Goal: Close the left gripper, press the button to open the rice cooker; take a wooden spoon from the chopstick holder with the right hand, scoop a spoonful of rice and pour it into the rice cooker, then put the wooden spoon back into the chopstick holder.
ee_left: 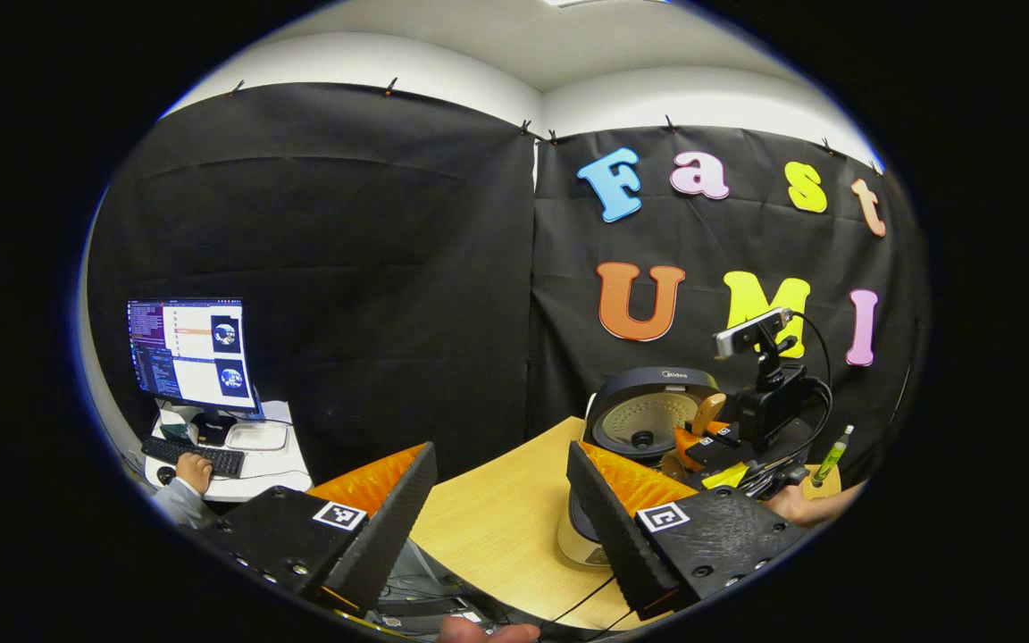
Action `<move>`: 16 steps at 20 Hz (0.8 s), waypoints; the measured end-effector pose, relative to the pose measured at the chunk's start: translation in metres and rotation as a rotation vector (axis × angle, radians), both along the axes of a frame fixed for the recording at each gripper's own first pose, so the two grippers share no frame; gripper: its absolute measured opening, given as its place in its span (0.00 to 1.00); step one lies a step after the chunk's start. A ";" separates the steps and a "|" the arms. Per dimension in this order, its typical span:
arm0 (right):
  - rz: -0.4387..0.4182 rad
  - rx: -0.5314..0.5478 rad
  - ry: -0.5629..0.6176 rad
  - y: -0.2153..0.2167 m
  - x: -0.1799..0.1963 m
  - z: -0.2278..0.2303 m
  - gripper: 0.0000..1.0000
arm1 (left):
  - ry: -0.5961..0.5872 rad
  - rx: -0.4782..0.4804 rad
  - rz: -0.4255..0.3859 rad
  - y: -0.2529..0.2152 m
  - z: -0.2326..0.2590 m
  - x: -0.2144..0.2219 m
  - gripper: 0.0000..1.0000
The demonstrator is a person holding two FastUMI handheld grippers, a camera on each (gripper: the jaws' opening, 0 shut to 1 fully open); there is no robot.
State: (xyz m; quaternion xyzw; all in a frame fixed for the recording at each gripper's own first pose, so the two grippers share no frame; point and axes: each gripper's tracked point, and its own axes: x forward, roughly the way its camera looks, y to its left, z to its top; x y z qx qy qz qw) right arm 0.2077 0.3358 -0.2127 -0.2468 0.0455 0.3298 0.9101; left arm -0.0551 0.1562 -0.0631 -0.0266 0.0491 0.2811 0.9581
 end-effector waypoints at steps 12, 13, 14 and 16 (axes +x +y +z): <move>0.040 -0.048 -0.061 0.012 -0.028 0.006 0.11 | -0.044 0.014 0.004 0.027 0.013 -0.008 0.95; 0.026 -0.008 -0.008 0.007 -0.030 0.009 0.11 | -0.043 0.013 0.000 0.030 0.014 -0.008 0.95; 0.011 0.034 0.041 0.003 -0.029 0.013 0.11 | -0.046 0.011 -0.005 0.030 0.016 -0.007 0.95; -0.021 0.114 0.108 -0.009 -0.030 0.027 0.11 | -0.054 0.010 -0.018 0.031 0.020 -0.001 0.95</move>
